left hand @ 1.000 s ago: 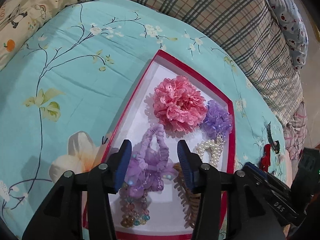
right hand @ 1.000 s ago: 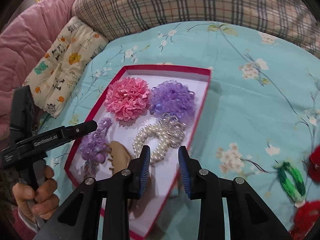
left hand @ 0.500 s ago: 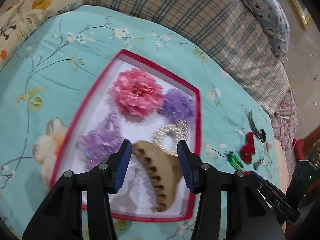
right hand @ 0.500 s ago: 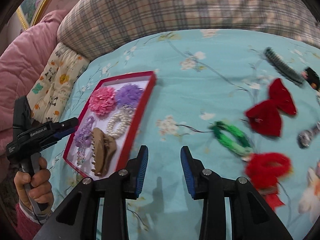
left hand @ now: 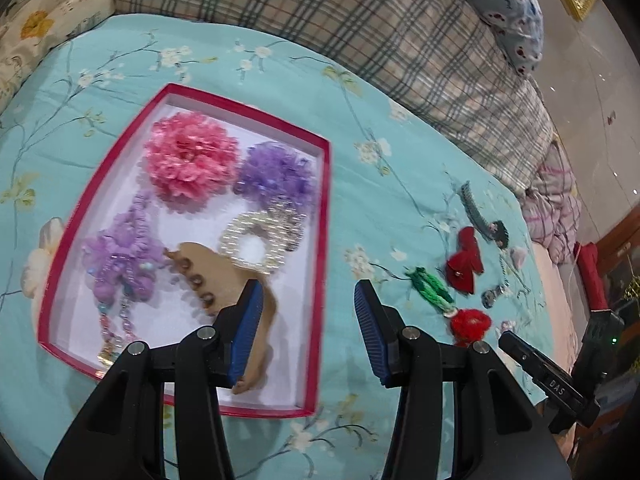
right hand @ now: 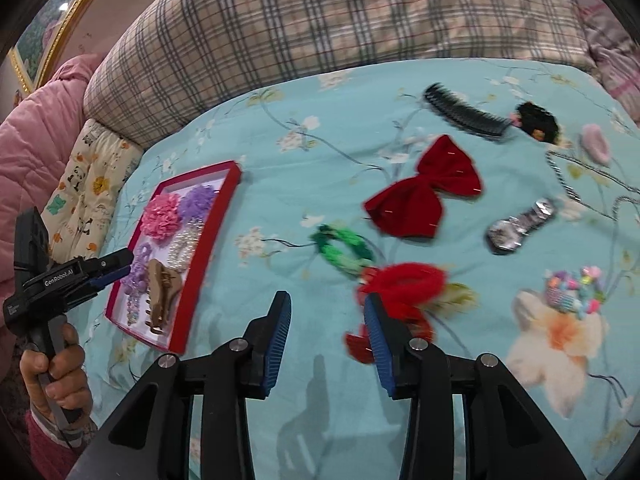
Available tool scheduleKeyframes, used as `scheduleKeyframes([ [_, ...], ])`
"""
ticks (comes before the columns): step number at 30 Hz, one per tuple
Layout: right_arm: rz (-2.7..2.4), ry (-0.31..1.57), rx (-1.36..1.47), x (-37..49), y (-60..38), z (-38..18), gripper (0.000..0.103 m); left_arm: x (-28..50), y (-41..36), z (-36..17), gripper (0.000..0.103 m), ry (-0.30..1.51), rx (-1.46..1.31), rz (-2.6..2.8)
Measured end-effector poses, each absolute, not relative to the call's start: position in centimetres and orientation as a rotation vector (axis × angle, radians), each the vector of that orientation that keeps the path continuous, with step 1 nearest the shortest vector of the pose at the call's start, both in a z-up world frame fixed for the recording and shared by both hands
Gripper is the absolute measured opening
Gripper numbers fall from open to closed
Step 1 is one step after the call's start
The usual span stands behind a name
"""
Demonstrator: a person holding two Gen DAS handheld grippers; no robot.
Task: Organize jewelry
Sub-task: 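Withdraw both tools from the box toward the remaining accessories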
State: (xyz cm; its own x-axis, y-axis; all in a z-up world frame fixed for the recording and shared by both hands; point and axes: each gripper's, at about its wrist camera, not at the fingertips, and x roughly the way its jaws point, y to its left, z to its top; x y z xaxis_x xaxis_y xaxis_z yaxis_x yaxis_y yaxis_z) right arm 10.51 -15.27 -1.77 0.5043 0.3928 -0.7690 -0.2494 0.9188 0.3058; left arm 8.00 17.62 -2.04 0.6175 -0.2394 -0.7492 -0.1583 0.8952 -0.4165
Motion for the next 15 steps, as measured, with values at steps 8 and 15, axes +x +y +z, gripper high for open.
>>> scheduleKeyframes([
  [8,0.290,0.956,0.202,9.4,-21.0,-1.9,0.041,8.5,13.2,-2.1,0.046,0.941,-0.443,-0.117],
  [15,0.225,0.952,0.238,9.5,-24.7,-2.3,0.041,8.9,8.2,-3.1,0.046,0.990,-0.423,-0.199],
])
